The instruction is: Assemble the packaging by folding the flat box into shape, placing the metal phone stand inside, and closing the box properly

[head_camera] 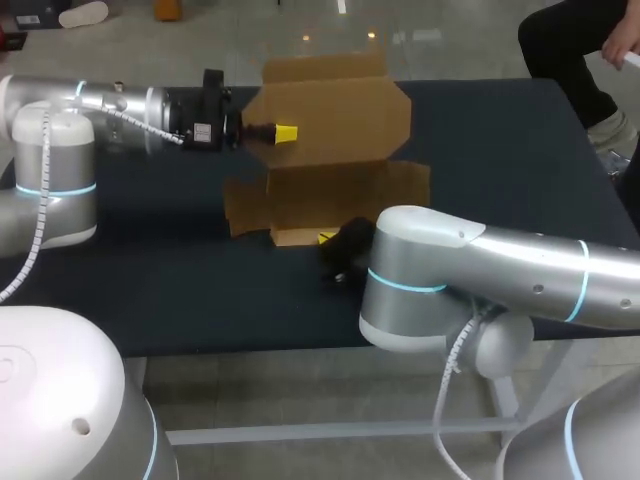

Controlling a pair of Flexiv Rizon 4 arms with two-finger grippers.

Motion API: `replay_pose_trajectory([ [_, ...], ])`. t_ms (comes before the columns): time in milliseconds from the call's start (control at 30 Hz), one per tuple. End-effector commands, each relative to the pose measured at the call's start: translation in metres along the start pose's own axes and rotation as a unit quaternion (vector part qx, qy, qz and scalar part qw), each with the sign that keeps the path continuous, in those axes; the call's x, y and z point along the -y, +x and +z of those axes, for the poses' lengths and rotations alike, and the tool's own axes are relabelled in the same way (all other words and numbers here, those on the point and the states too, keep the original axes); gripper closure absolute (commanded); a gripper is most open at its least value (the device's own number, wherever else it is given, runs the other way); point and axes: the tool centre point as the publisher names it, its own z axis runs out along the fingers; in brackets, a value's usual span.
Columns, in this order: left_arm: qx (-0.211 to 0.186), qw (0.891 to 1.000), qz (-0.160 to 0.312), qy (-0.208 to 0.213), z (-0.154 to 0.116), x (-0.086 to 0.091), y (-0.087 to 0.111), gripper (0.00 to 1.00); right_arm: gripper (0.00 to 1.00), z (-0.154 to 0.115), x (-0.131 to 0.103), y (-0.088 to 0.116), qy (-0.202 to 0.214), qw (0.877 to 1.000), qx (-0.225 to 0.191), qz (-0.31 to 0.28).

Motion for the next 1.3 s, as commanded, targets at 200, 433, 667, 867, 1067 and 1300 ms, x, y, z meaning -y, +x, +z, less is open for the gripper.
replay_pose_trajectory([
  [200, 0.0, 1.0, -0.004, 0.0, 0.0022, -0.0049, -0.0008, 1.0, 1.0, 0.0031, 0.0, 0.0046, 0.0, 0.998, 0.063, 0.0],
  [433, -0.002, 1.0, -0.007, 0.0, 0.0031, -0.0056, -0.0011, 1.0, 1.0, 0.0031, 0.0, 0.0046, 0.0, 0.998, 0.063, 0.0],
  [667, -0.002, 1.0, -0.008, 0.0, 0.0039, -0.006, -0.0004, 1.0, 1.0, 0.0031, 0.0, 0.0046, 0.0, 0.998, 0.063, 0.0],
  [867, -0.001, 1.0, -0.009, 0.0, 0.0048, -0.006, -0.0005, 1.0, 1.0, 0.0031, 0.0, 0.0046, 0.0, 0.998, 0.063, 0.0],
  [1067, -0.001, 1.0, -0.009, -0.001, 0.0059, -0.0059, -0.0007, 1.0, 1.0, 0.0031, 0.0, 0.0046, 0.0, 0.998, 0.063, 0.0],
  [1300, -0.001, 1.0, -0.01, -0.001, 0.007, -0.006, -0.0006, 1.0, 1.0, 0.0031, 0.0008, 0.0035, -0.011, 0.999, 0.051, -0.001],
])
